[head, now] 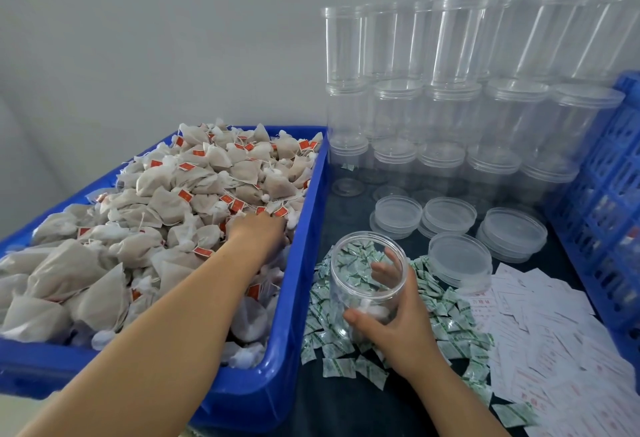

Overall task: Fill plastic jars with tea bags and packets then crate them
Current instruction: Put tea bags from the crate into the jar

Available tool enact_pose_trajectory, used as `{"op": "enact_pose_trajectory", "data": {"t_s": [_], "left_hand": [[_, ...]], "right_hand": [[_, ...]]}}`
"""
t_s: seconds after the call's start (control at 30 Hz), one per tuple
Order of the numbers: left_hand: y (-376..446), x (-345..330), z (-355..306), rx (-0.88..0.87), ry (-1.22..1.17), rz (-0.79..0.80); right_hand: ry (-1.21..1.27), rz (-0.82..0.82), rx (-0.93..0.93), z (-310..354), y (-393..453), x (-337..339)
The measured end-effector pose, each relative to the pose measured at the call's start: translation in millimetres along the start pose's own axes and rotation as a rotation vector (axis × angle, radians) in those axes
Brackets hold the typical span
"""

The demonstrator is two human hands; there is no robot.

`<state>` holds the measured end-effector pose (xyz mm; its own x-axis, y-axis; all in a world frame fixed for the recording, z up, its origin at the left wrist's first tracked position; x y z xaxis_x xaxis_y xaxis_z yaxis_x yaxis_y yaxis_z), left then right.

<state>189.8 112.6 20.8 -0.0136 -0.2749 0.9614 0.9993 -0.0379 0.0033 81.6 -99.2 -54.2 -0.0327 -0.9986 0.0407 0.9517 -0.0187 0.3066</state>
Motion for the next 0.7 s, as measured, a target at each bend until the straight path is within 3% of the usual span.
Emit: {"op": "enact_pose_trajectory", "data": {"t_s": [0.37,0.57,0.7], "left_hand": [[1,6,-1,0.038,-0.117,-0.186],[-4,26,7,0.138,-0.455,-0.242],[-15,46,14,0.137,-0.574,-0.393]], "right_hand": [[-0.038,-0.018,0.008,1,0,1],[-0.038,-0.012,0.003,0,0,1],[-0.032,-0.015,-0.003,-2,1,2]]}}
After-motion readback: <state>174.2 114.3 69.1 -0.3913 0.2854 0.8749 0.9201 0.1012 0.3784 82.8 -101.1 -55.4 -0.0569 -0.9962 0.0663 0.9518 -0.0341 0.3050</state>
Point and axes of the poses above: each hand's wrist, its own y-axis towards the middle knuckle, its own x-axis out of the back of the hand, z = x × y, the point moved 2 cm from there along y, towards the middle knuckle, and after that the axes turned 5 degrees about -z, right-handed, at the moved point
